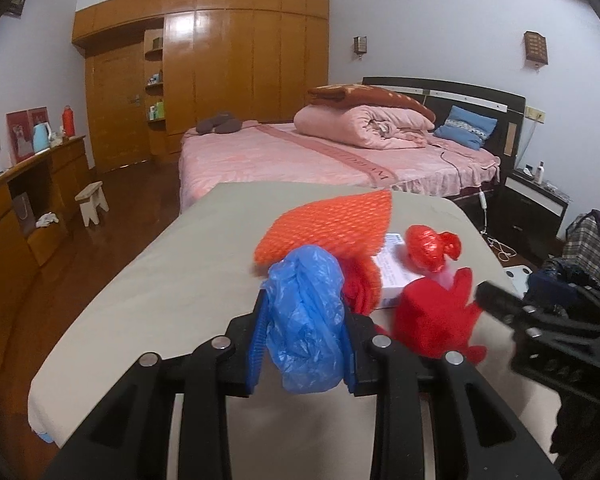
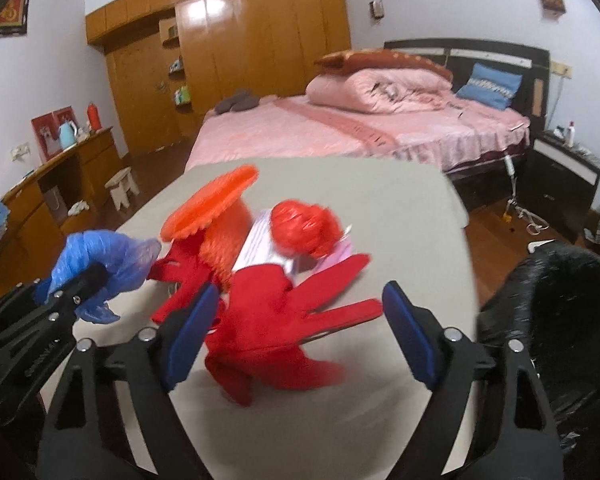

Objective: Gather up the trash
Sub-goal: 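Grasp the red glove with the right tool while the left tool holds the blue bag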

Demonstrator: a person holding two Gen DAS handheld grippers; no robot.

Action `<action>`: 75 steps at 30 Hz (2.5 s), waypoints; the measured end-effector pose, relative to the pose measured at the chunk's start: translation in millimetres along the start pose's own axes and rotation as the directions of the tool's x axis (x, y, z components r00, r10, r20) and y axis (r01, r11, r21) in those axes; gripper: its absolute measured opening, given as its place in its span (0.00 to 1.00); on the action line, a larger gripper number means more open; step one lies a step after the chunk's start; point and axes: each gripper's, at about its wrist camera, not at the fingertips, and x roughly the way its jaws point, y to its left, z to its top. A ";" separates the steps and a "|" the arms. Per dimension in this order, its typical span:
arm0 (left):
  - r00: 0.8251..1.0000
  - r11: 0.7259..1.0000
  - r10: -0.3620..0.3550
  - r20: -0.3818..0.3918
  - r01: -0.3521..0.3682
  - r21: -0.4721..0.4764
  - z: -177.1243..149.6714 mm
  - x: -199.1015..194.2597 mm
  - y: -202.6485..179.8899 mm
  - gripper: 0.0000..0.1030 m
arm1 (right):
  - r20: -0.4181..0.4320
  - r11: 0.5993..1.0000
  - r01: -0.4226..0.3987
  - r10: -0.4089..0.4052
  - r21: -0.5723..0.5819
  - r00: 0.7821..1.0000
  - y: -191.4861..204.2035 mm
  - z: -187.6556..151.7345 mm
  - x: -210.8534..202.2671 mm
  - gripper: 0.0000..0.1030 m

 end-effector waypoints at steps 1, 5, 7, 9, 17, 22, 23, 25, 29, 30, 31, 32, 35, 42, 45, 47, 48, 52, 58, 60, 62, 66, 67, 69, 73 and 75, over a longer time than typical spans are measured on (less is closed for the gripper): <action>1.000 1.000 0.003 -0.001 -0.003 -0.003 -0.6 0.7 1.9 0.30 | -0.009 1.000 -0.005 0.005 -0.004 1.000 2.6 -0.2 4.6 0.74; 1.000 1.000 0.012 -0.004 -0.012 -0.006 -0.7 4.0 5.5 0.30 | -0.052 0.999 -0.025 0.024 -0.019 0.998 12.2 -3.0 18.7 0.64; 1.000 1.000 0.012 -0.007 -0.012 -0.009 -2.2 5.5 8.0 0.30 | -0.066 0.999 -0.031 0.029 -0.025 0.997 14.7 -4.2 22.2 0.58; 1.000 1.000 0.014 -0.012 -0.014 -0.014 -3.8 7.3 9.0 0.30 | -0.084 0.999 -0.039 0.037 -0.029 0.996 16.8 -5.6 26.5 0.53; 1.000 1.000 0.015 -0.019 -0.015 -0.022 -7.0 9.8 10.8 0.30 | -0.121 0.989 -0.139 0.132 -0.053 0.984 23.0 -8.0 25.7 0.05; 1.000 1.000 0.009 -0.012 -0.009 -0.021 -5.5 8.2 10.3 0.30 | -0.080 0.985 -0.166 0.162 -0.044 0.983 19.7 1.2 7.6 0.02; 1.000 1.000 0.008 -0.011 -0.008 -0.020 -6.2 8.0 10.3 0.30 | -0.074 0.986 -0.161 0.157 -0.040 0.985 17.3 2.9 3.7 0.02; 1.000 1.000 0.006 -0.009 -0.006 -0.017 -7.1 7.1 10.1 0.30 | -0.071 0.987 -0.155 0.152 -0.036 0.986 13.4 3.6 -1.1 0.02; 1.000 1.000 0.003 -0.007 -0.004 -0.020 -6.7 6.5 10.4 0.30 | -0.062 0.989 -0.145 0.144 -0.015 0.988 4.5 1.9 -9.8 0.02; 1.000 1.000 0.004 -0.009 -0.004 -0.019 -7.0 6.9 10.2 0.30 | -0.067 0.990 -0.142 0.141 -0.011 0.988 3.4 1.0 -9.5 0.02; 1.000 1.000 0.003 -0.012 -0.004 -0.017 -7.3 7.3 10.3 0.30 | -0.074 0.991 -0.137 0.135 -0.011 0.988 2.6 0.2 -8.3 0.05; 1.000 1.000 0.002 -0.015 -0.002 -0.016 -7.4 7.5 11.2 0.30 | -0.080 0.992 -0.127 0.125 -0.012 0.989 1.7 -1.4 -7.0 0.06; 1.000 1.000 0.001 -0.019 -0.001 -0.012 -7.2 8.0 11.6 0.30 | -0.099 0.993 -0.120 0.119 -0.005 0.988 0.4 -5.3 -1.5 0.20; 1.000 1.000 0.003 -0.019 -0.003 -0.007 -8.3 8.8 10.0 0.30 | -0.121 0.993 -0.119 0.117 -0.009 0.986 6.6 -10.8 4.3 0.37; 1.000 1.000 0.001 -0.019 -0.001 -0.001 -8.3 8.5 8.9 0.30 | -0.142 0.993 -0.116 0.111 -0.027 0.984 9.5 -13.0 9.2 0.28; 1.000 1.000 0.000 -0.017 0.000 0.000 -6.8 7.8 9.5 0.30 | -0.156 0.990 -0.134 0.127 -0.035 0.980 10.5 -13.1 10.9 0.07; 1.000 1.000 -0.001 -0.016 0.001 0.000 -6.2 7.4 9.2 0.30 | -0.155 0.989 -0.141 0.134 -0.034 0.979 10.2 -13.0 9.5 0.06; 1.000 1.000 -0.004 -0.009 0.004 0.003 -4.2 4.5 7.6 0.30 | -0.121 0.988 -0.155 0.151 -0.021 0.981 6.8 -6.9 -3.6 0.03; 1.000 1.000 -0.021 0.010 0.020 0.013 2.9 -4.7 1.2 0.30 | -0.034 0.988 -0.151 0.151 -0.010 0.988 -2.5 12.8 -40.2 0.03; 0.999 0.999 -0.032 0.020 0.031 0.016 6.3 -9.5 -3.8 0.30 | -0.005 0.989 -0.148 0.148 -0.004 0.989 -8.6 18.3 -54.0 0.03; 0.999 0.999 -0.046 0.025 0.045 0.017 8.8 -14.0 -7.8 0.30 | 0.015 0.988 -0.151 0.151 0.011 0.988 -15.4 24.2 -64.3 0.03; 0.997 0.997 -0.070 0.033 0.069 0.026 12.8 -22.8 -18.9 0.30 | 0.047 0.990 -0.141 0.139 0.030 0.989 -27.0 30.5 -82.1 0.03; 0.996 0.997 -0.077 0.036 0.076 0.031 13.8 -25.2 -21.8 0.30 | 0.053 0.989 -0.146 0.144 0.039 0.988 -32.0 32.1 -86.9 0.03; 0.995 0.995 -0.090 0.040 0.088 0.035 14.8 -28.4 -26.6 0.30 | 0.065 0.983 -0.167 0.163 0.070 0.985 -41.3 33.1 -92.9 0.03; 0.993 0.994 -0.106 0.042 0.105 0.042 16.8 -31.9 -34.8 0.30 | 0.055 0.991 -0.121 0.118 0.056 0.992 -47.9 31.1 -94.8 0.03; 0.993 0.993 -0.113 0.044 0.111 0.047 18.3 -34.5 -38.6 0.30 | 0.056 0.991 -0.114 0.111 0.062 0.992 -51.8 28.6 -97.5 0.03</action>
